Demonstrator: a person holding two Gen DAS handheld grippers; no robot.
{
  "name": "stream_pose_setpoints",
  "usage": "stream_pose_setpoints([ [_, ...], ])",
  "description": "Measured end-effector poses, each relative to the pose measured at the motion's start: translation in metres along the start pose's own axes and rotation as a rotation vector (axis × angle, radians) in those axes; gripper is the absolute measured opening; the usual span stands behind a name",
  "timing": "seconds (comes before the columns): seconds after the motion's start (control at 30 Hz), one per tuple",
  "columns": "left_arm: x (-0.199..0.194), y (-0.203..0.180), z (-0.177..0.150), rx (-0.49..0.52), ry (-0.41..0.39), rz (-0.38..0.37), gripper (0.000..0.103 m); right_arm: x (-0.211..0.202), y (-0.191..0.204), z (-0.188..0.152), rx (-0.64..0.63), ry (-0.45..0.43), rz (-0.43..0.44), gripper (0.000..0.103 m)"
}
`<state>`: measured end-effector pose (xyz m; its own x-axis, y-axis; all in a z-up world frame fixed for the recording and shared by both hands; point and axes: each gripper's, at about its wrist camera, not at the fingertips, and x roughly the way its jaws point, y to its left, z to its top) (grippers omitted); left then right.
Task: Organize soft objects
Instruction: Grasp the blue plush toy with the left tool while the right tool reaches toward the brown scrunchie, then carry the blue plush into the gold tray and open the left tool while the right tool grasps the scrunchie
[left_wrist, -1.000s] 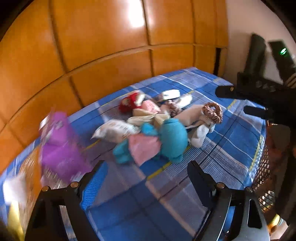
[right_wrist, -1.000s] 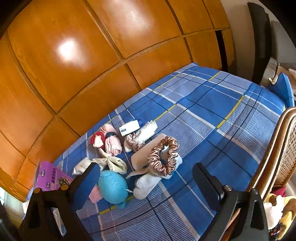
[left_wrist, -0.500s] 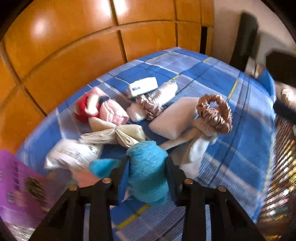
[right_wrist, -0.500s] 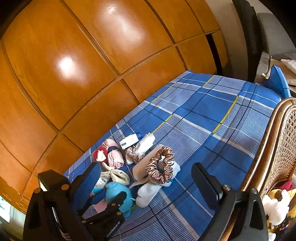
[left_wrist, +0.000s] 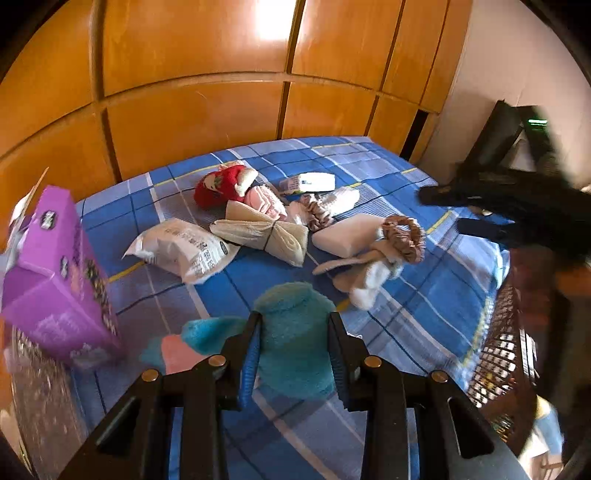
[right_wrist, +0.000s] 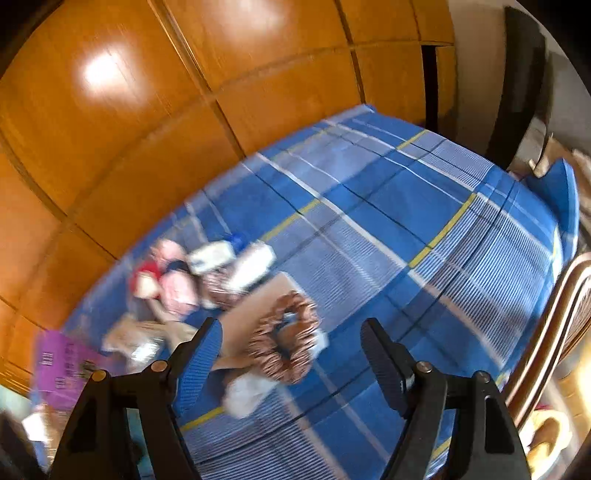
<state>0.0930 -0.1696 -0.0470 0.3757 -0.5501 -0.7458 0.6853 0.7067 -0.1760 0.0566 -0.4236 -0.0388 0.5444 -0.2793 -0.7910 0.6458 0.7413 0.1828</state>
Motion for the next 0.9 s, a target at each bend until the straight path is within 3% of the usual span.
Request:
stream_pose_setpoints([
  [0.07, -0.008, 0.0, -0.003, 0.0, -0.006, -0.013, 0.034, 0.015, 0.002, 0.004, -0.016, 0.051, -0.021, 0.064],
  [0.1, -0.012, -0.001, -0.003, 0.004, -0.014, -0.019, 0.034, 0.03, 0.002, 0.006, -0.017, 0.118, -0.031, 0.061],
  [0.17, -0.018, -0.003, 0.004, 0.013, -0.029, -0.032, 0.034, 0.043, -0.001, 0.005, 0.008, 0.175, -0.006, 0.047],
  [0.2, -0.024, -0.005, 0.01, 0.021, -0.045, -0.039, 0.034, 0.047, -0.006, 0.003, 0.046, 0.184, 0.015, 0.032],
  [0.3, -0.038, -0.005, 0.03, 0.032, -0.092, -0.052, 0.034, 0.044, -0.012, 0.001, 0.084, 0.158, 0.022, 0.016],
  [0.5, -0.075, 0.026, 0.1, -0.027, -0.239, -0.017, 0.035, 0.041, -0.011, 0.004, 0.091, 0.148, 0.054, 0.013],
  [0.67, -0.12, 0.096, 0.141, -0.124, -0.354, 0.161, 0.035, 0.038, -0.008, 0.004, 0.084, 0.136, 0.076, 0.013],
  [0.77, -0.15, 0.141, 0.132, -0.197, -0.388, 0.261, 0.035, 0.034, -0.007, 0.004, 0.083, 0.114, 0.106, 0.013],
  [0.9, -0.191, 0.189, 0.082, -0.281, -0.404, 0.375, 0.036, 0.032, -0.006, 0.005, 0.079, 0.098, 0.136, 0.013],
])
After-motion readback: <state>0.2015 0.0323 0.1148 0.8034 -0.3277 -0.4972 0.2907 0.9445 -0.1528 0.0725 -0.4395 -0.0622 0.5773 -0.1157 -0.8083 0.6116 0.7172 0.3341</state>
